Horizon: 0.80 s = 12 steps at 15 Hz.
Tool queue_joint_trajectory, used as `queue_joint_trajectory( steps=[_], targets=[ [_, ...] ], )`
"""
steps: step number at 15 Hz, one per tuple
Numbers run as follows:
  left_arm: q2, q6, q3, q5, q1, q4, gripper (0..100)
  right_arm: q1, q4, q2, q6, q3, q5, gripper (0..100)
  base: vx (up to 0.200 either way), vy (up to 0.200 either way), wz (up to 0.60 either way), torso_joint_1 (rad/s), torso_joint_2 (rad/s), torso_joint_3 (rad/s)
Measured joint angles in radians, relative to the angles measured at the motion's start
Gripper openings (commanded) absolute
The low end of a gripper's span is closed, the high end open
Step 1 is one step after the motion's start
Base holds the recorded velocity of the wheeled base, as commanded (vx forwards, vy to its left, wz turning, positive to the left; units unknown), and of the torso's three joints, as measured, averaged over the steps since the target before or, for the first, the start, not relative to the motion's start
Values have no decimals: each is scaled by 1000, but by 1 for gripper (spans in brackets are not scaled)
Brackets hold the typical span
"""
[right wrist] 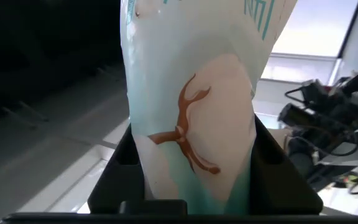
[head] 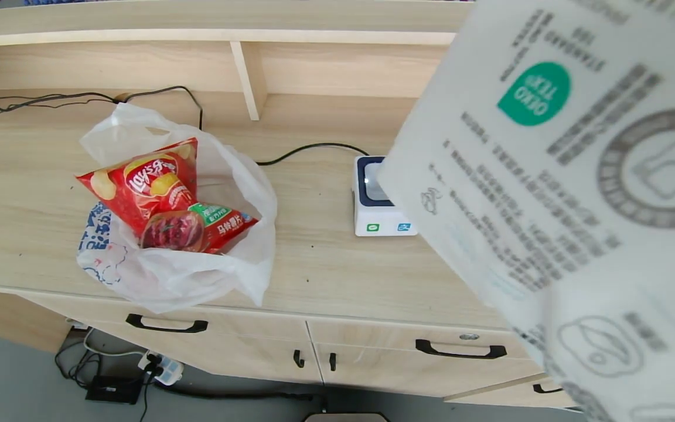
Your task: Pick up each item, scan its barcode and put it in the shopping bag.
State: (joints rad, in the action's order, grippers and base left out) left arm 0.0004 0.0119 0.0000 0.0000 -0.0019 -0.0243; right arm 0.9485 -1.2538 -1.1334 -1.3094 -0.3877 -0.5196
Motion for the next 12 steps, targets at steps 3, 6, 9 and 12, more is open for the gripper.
queue_joint_trajectory(
  steps=[3,6,9,12],
  targets=[
    [0,0,0,0,0,0,100,-60,284,-60,568,-119,-22,0,0,0,0,0,0,0],
    [0,0,0,0,1,0,100,-134,734,-75,1121,-314,150,0,0,0,0,0,0,0],
    [0,0,0,0,1,0,100,-168,828,-99,1349,-452,483,0,0,0,0,0,0,0],
    [0,0,0,0,0,0,100,-155,836,-138,1368,-478,526,0,0,0,0,0,0,0]
  ],
)
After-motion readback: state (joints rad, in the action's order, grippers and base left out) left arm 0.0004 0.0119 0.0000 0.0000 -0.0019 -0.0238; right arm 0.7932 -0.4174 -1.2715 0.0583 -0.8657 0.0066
